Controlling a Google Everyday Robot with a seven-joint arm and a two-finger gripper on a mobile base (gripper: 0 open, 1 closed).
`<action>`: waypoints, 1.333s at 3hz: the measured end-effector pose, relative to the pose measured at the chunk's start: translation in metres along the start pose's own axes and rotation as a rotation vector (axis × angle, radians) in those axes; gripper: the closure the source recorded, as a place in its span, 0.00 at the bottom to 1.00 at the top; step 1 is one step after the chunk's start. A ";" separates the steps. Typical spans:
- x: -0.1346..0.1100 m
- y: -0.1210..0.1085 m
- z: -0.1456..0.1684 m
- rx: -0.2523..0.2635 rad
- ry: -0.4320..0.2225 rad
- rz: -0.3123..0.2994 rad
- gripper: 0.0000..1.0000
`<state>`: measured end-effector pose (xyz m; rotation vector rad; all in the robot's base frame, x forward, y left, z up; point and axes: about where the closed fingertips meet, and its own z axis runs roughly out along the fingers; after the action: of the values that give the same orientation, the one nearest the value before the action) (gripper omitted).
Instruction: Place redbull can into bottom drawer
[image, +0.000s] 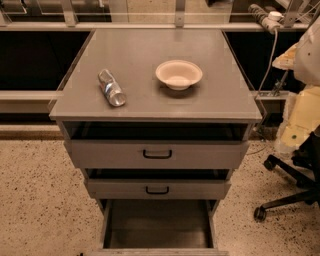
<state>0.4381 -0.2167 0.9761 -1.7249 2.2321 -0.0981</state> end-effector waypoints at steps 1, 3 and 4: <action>0.000 0.000 0.000 0.000 0.000 0.000 0.00; -0.051 -0.039 0.003 0.001 -0.188 -0.015 0.00; -0.086 -0.074 0.011 -0.015 -0.267 -0.010 0.00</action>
Offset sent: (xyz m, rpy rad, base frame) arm 0.0305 0.0212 0.0100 0.1662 -0.0397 0.0508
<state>0.5296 -0.1526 1.0012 -1.6486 2.0352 0.1388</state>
